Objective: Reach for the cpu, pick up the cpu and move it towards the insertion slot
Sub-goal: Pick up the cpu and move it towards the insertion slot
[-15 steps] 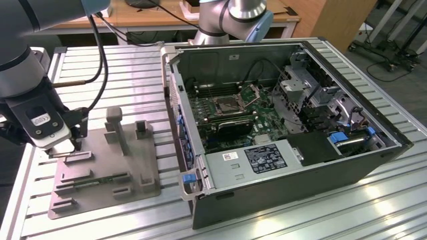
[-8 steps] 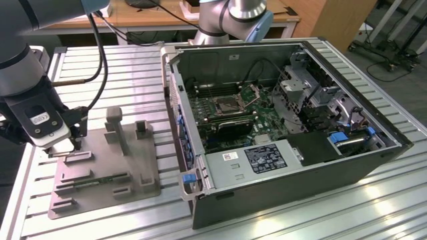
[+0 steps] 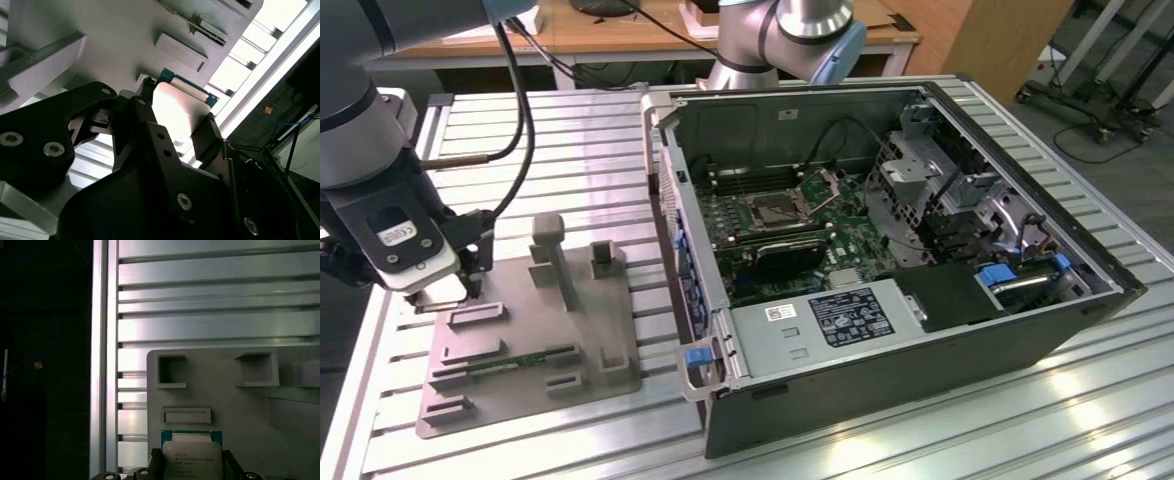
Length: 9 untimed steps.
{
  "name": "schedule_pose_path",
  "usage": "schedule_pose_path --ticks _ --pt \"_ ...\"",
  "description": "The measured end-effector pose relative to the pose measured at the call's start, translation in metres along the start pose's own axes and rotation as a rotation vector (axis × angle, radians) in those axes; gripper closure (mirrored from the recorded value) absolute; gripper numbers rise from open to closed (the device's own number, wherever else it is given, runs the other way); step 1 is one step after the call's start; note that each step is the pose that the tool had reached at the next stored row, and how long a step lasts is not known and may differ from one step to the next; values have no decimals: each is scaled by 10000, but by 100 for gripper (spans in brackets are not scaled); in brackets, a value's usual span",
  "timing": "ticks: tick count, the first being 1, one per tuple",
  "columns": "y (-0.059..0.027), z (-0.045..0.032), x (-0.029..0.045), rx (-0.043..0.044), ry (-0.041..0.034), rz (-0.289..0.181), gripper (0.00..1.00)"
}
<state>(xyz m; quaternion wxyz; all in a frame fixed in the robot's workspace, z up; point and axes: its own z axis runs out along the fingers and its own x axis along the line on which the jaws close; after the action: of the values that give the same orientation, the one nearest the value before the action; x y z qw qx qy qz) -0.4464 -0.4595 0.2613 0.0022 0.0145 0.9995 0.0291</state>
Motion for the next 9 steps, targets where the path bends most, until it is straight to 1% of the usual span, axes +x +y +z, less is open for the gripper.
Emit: schedule_pose_path --ticks 9 --pt "2 -37 0 1 2 0 45"
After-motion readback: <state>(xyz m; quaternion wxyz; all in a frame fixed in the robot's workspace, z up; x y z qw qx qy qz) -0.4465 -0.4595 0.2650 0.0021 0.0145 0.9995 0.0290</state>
